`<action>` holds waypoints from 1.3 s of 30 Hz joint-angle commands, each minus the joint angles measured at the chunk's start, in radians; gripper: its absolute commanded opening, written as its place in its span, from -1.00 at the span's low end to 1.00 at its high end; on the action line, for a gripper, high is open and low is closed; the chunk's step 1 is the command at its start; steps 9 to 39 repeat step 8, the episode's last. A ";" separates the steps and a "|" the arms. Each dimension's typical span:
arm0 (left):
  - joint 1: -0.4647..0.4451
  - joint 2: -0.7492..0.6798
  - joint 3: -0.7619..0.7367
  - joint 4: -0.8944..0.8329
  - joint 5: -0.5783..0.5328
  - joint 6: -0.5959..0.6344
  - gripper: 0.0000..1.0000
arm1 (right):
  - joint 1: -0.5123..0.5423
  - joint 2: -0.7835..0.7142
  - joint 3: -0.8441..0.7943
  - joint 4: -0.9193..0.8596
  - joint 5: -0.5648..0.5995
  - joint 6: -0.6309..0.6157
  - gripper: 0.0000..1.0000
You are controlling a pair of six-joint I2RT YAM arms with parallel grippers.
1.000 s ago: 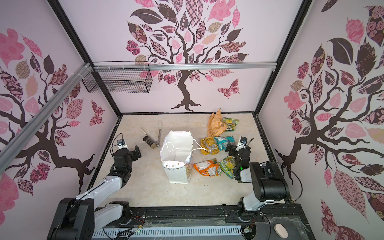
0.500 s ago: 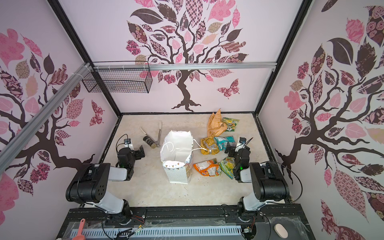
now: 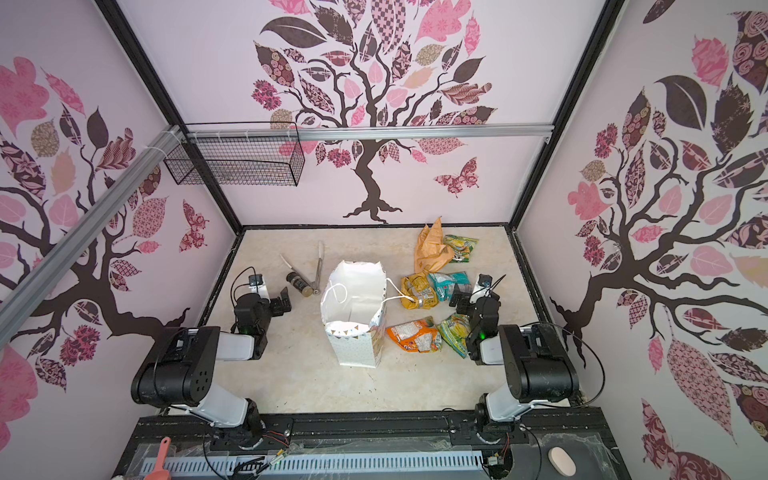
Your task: Take the snacks out of the paper bag
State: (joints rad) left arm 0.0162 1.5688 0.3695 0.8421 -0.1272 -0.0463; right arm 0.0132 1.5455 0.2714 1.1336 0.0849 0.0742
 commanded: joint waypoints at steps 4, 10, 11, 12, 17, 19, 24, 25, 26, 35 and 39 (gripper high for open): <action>0.002 -0.013 0.020 0.010 0.008 0.002 0.97 | 0.022 0.011 0.032 -0.022 0.023 -0.027 1.00; 0.002 -0.014 0.020 0.010 0.008 0.002 0.97 | 0.023 0.005 0.021 -0.007 0.019 -0.027 0.99; 0.002 -0.014 0.020 0.010 0.008 0.002 0.97 | 0.023 0.005 0.021 -0.007 0.019 -0.027 0.99; 0.002 -0.014 0.020 0.010 0.008 0.002 0.97 | 0.023 0.005 0.021 -0.007 0.019 -0.027 0.99; 0.002 -0.014 0.020 0.010 0.008 0.002 0.97 | 0.023 0.005 0.021 -0.007 0.019 -0.027 0.99; 0.002 -0.014 0.020 0.010 0.008 0.002 0.97 | 0.023 0.005 0.021 -0.007 0.019 -0.027 0.99; 0.002 -0.014 0.020 0.010 0.008 0.002 0.97 | 0.023 0.005 0.021 -0.007 0.019 -0.027 0.99; 0.002 -0.014 0.020 0.010 0.008 0.002 0.97 | 0.023 0.005 0.021 -0.007 0.019 -0.027 0.99; 0.002 -0.014 0.020 0.010 0.008 0.002 0.97 | 0.023 0.005 0.021 -0.007 0.019 -0.027 0.99; 0.002 -0.014 0.020 0.010 0.008 0.002 0.97 | 0.023 0.005 0.021 -0.007 0.019 -0.027 0.99; 0.002 -0.014 0.020 0.010 0.008 0.002 0.97 | 0.023 0.005 0.021 -0.007 0.019 -0.027 0.99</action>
